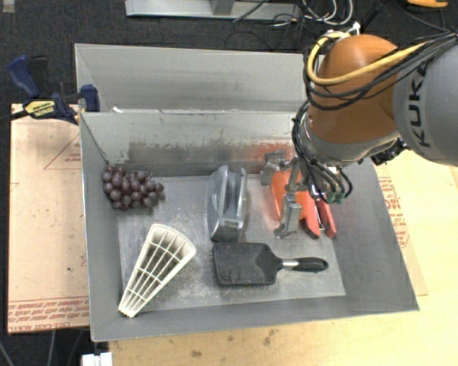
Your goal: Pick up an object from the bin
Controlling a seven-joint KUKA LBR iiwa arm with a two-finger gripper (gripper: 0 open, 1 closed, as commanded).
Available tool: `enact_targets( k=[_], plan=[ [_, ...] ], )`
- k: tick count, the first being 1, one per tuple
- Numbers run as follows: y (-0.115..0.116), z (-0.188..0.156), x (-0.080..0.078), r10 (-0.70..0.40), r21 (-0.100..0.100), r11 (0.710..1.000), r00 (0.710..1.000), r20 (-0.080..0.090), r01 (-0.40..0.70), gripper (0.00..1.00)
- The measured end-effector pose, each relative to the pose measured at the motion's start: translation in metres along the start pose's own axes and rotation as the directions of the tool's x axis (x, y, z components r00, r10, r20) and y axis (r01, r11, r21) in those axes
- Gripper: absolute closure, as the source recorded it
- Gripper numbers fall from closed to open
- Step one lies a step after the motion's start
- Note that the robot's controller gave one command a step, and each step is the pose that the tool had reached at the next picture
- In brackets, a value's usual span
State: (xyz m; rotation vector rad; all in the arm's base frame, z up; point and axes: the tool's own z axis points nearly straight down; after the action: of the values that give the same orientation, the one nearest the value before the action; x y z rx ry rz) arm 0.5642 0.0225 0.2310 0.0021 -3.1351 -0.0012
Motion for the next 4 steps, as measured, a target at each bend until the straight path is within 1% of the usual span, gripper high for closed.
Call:
enact_targets(
  k=[1, 2, 3, 4],
  plan=[
    [0.000, -0.005, -0.001, 0.001, 0.000, 1.000, 1.000, 0.008, -0.001, 0.00],
    [-0.016, 0.060, 0.023, 0.062, -0.001, 0.998, 0.998, 0.012, -0.062, 0.00],
    [-0.051, 0.074, 0.054, 0.239, -0.001, 0.971, 0.971, 0.003, -0.239, 0.00],
    [-0.010, 0.088, 0.065, 0.069, 0.000, 0.998, 0.998, 0.008, -0.069, 0.00]
  ],
)
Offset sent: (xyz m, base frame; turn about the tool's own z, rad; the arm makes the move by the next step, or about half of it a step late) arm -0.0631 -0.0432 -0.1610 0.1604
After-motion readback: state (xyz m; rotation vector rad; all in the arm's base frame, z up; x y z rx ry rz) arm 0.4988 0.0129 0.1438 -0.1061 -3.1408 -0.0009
